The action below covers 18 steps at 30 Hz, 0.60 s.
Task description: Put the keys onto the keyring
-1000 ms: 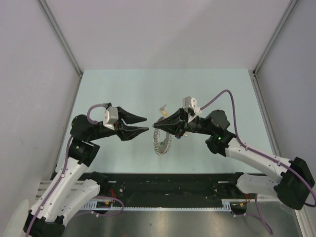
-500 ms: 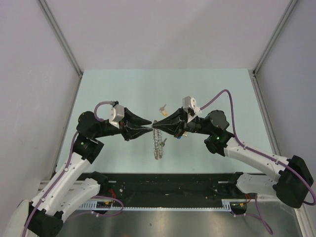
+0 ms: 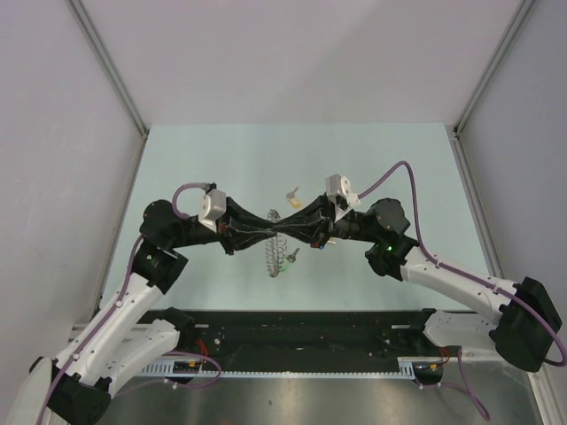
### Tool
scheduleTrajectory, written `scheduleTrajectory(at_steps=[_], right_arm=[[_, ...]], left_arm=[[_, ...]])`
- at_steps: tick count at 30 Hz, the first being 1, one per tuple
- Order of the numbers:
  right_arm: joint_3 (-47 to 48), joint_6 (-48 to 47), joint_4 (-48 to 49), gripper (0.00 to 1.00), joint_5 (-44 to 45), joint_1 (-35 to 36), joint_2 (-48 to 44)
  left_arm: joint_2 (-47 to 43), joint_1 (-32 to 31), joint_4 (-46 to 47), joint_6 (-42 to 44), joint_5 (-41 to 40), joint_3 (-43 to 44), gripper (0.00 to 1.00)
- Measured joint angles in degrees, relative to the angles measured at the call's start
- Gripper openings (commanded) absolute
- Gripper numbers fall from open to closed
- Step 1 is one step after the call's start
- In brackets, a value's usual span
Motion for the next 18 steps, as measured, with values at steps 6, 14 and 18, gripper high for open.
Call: scheduleTrajectory(at_steps=[6, 14, 18], right_arm=[[0.0, -0.2, 0.1, 0.0, 0.3, 0.2, 0.4], [0.0, -0.2, 0.0, 0.0, 0.5, 0.4, 0.6], [0.0, -0.9, 0.0, 0.0, 0.5, 0.4, 0.8]], left_arm=[[0.1, -0.2, -0.7, 0.0, 0.0, 0.0, 0.17], [0.1, -0.5, -1.7, 0.5, -0.1, 0.0, 0.04], [0.2, -0.5, -2.1, 0.5, -0.1, 0.0, 0.0]])
